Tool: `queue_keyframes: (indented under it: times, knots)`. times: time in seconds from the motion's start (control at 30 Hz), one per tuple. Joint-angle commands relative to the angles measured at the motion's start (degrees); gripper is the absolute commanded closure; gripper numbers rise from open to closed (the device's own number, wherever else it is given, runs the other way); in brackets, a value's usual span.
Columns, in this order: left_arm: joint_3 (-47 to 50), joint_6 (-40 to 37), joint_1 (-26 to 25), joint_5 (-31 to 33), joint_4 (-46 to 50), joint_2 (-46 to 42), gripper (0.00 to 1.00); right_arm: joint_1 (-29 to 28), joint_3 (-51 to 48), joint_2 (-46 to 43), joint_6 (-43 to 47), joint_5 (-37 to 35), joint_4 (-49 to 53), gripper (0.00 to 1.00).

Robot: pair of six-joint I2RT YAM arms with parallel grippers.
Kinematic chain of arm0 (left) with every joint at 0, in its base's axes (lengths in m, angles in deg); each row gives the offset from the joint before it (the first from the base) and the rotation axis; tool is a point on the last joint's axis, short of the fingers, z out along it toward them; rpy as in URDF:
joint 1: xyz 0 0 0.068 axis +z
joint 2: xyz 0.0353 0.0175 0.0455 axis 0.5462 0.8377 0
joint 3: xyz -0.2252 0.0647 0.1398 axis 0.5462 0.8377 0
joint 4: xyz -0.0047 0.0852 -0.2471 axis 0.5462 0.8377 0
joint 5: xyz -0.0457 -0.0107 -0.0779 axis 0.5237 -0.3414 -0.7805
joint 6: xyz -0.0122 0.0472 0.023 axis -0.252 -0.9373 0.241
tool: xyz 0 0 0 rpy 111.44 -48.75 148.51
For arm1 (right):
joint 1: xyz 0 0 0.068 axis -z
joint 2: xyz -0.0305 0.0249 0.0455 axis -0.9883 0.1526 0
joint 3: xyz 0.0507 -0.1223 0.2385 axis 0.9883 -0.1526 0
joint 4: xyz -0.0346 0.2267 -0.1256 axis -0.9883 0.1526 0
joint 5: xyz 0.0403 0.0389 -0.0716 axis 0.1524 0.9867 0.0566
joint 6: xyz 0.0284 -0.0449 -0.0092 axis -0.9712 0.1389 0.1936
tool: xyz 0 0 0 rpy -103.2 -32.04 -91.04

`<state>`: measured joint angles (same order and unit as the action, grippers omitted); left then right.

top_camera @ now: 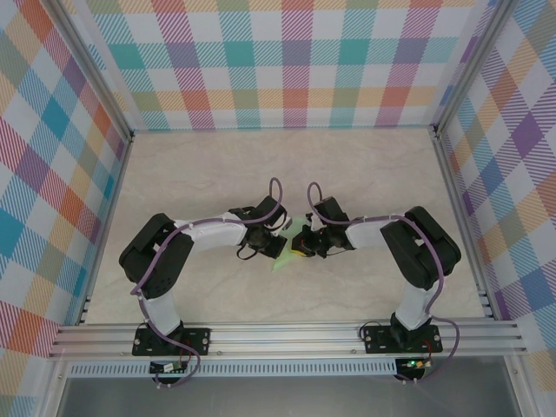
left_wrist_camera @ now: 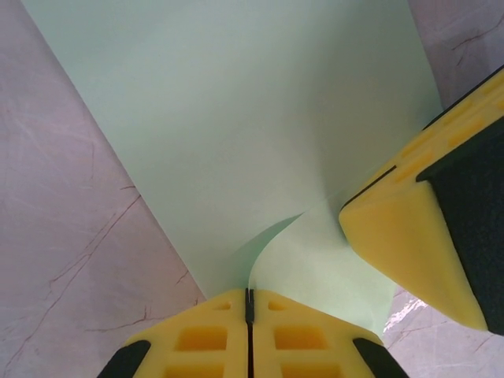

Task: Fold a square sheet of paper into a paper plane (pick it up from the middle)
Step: Third fold the triangle at the center of the table.

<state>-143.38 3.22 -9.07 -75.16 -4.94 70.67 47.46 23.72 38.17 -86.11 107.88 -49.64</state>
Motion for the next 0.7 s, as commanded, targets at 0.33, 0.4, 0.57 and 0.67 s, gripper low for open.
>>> queue_keyframes:
  times: [0.33, 0.4, 0.57, 0.67]
  knots:
    - [-3.2, 7.4, 1.0, 4.3, 6.9, -10.5, 0.75, 0.0, -0.3, 1.0, 1.1, -3.5, 2.9, 0.97]
    - [-2.6, 9.8, 1.1, -0.9, 6.8, -11.8, 0.76, 0.0, -0.3, 1.1, 1.1, -3.7, 3.2, 0.97]
    - [1.7, 17.9, 1.0, -14.3, 0.2, -12.3, 0.83, 0.0, -0.5, 1.3, 0.5, -3.8, 2.7, 0.97]
    - [3.8, 21.0, 1.0, -16.7, -3.5, -11.6, 0.84, 0.0, -0.5, 1.3, 0.4, -4.0, 2.7, 0.97]
